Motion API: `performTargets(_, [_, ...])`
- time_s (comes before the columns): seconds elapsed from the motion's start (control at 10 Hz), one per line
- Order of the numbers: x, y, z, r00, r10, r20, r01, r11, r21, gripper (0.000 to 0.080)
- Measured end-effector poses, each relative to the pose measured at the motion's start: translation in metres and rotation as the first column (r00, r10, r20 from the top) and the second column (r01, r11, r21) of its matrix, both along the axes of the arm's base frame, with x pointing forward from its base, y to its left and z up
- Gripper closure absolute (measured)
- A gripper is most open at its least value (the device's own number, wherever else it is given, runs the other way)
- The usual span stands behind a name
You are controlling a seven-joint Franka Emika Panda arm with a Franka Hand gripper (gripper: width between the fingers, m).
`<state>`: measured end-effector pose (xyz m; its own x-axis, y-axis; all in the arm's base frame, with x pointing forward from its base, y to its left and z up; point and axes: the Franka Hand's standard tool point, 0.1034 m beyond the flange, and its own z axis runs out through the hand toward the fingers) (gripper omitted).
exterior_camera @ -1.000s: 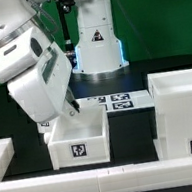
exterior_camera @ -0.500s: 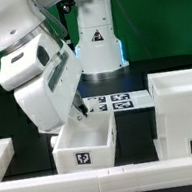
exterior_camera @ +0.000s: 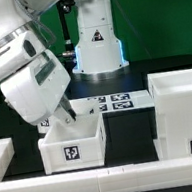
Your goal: Assemble drawer
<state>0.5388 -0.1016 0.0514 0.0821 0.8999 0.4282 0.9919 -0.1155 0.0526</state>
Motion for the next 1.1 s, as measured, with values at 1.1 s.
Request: performTargets(1.1, [0.005, 0.028, -0.016, 0.991, 0.094, 0.098, -0.081, 0.987, -0.137, 0.0759])
